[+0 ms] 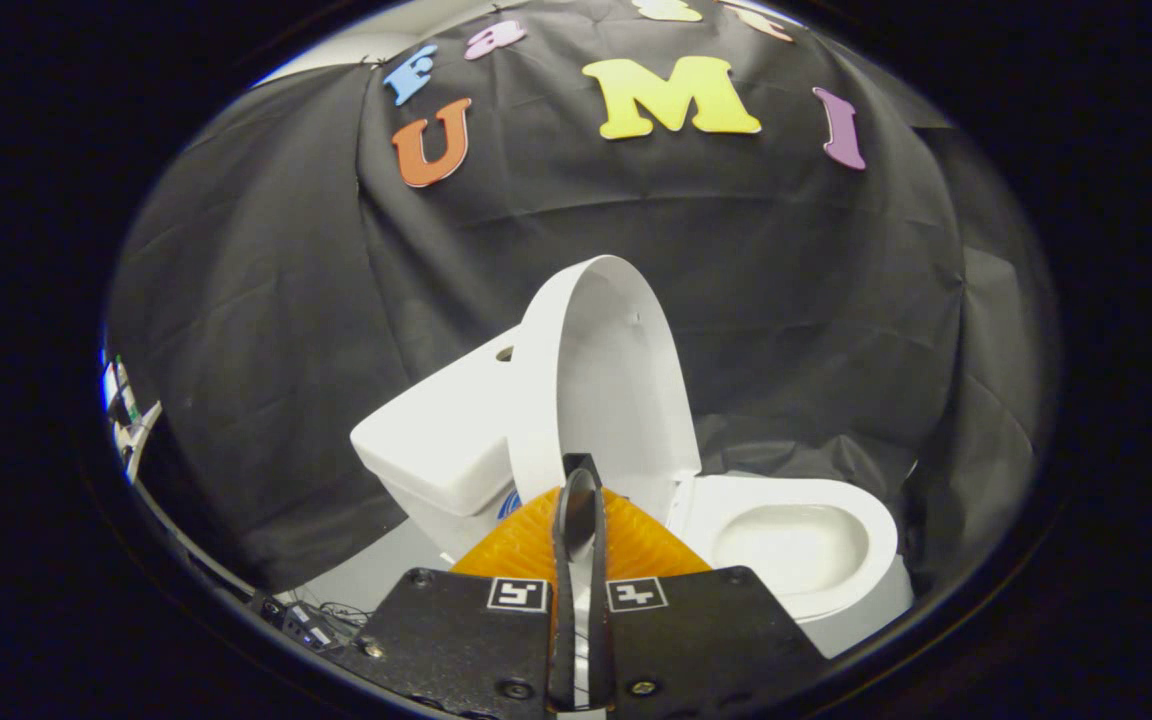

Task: Open the toilet lid.

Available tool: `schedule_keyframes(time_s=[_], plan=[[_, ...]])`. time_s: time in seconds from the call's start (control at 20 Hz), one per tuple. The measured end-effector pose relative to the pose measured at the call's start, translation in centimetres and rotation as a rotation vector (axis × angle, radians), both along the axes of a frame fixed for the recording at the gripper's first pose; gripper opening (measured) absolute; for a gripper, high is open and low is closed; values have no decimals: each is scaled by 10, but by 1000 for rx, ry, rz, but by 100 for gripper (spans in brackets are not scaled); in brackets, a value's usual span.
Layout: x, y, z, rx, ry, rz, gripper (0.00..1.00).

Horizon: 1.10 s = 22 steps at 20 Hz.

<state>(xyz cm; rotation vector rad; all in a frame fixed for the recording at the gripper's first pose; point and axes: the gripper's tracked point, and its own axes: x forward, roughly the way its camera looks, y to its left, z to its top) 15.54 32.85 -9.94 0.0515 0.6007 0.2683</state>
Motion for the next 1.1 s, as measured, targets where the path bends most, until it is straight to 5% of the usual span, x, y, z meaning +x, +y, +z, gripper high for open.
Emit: schedule_keyframes(time_s=[0.4,0.45,0.65,0.75,1.1], plan=[[1,3,3,-87,-8,8,9],[0,5,2,-87,0,23,14],[-10,0,22,-7,-13,24,72],[-14,-5,41,24,-45,22,79],[-43,-65,74,50,-130,2,79]])
